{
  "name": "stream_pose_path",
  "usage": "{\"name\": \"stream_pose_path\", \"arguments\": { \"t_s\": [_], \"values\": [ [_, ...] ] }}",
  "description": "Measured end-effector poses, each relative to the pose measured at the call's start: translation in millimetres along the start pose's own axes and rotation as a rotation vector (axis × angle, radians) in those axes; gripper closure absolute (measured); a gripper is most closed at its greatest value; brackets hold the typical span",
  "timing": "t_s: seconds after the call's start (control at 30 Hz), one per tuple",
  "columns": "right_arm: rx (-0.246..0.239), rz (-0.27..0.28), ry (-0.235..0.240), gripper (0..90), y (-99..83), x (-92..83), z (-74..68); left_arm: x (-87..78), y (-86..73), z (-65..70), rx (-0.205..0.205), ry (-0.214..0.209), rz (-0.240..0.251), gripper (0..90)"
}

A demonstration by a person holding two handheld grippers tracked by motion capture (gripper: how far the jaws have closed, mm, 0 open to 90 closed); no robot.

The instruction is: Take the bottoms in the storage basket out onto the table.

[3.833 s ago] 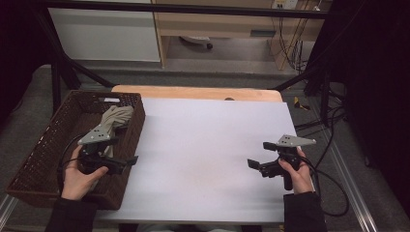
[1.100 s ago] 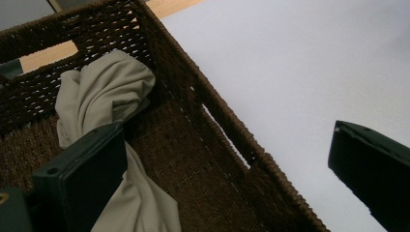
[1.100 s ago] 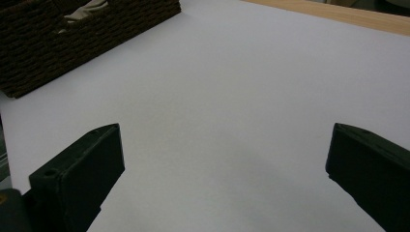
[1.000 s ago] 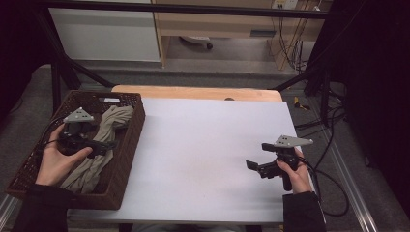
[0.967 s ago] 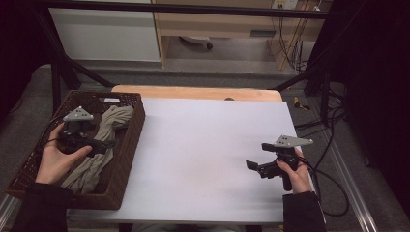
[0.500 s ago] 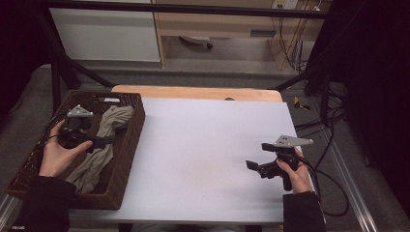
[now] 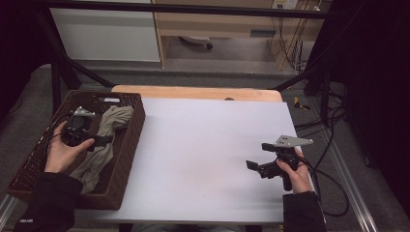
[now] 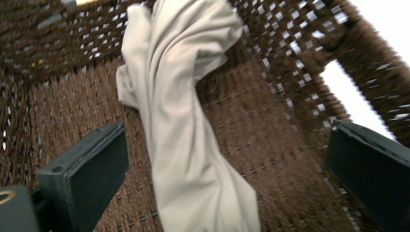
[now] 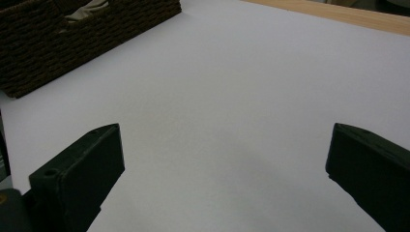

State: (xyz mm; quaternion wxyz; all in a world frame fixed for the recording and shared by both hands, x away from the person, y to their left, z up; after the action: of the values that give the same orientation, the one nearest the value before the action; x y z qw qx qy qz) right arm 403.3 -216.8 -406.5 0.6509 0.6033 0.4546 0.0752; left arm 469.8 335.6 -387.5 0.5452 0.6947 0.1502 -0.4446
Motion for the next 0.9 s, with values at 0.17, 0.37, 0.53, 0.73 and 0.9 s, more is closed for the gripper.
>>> {"name": "stream_pose_path", "arguments": {
  "t_s": [0.17, 0.37, 0.53, 0.73, 0.9],
  "values": [
    [0.001, 0.001, 0.0, 0.7, 0.1, -0.4, 0.1, 10.6, -5.1, -5.9, -0.025, 0.013, -0.029, 1.8],
    [0.0, 0.0, 0.0, 0.7, 0.0, -0.1, 0.2, 20.9, -10.7, -12.5, -0.05, 0.028, -0.057, 2.6],
    [0.0, 0.001, -0.001, 0.7, 0.2, -0.5, 0.4, 29.4, -16.8, -16.3, -0.065, 0.035, -0.084, 3.6],
    [0.001, 0.0, -0.001, 0.7, 0.0, -0.3, 0.1, 36.7, -21.8, -18.5, -0.072, 0.041, -0.113, 5.5],
    [-0.001, 0.0, -0.002, 0.7, 0.0, -0.5, 0.3, 42.5, -26.1, -19.0, -0.073, 0.041, -0.143, 7.2]
  ]
}}
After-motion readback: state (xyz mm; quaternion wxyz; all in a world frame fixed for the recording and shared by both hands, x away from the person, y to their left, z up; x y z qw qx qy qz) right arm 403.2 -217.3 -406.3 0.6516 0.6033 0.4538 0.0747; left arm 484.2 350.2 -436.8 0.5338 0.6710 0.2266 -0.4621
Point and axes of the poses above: each handheld gripper's, and its own axes: x roughly forward along the jaws, y roughly out of its top, z roughly to its right, the point moved 5 cm from there along x, roughly forward along the jaws, and after that the axes turned 4 degrees about -y, right-handed, at the moved point
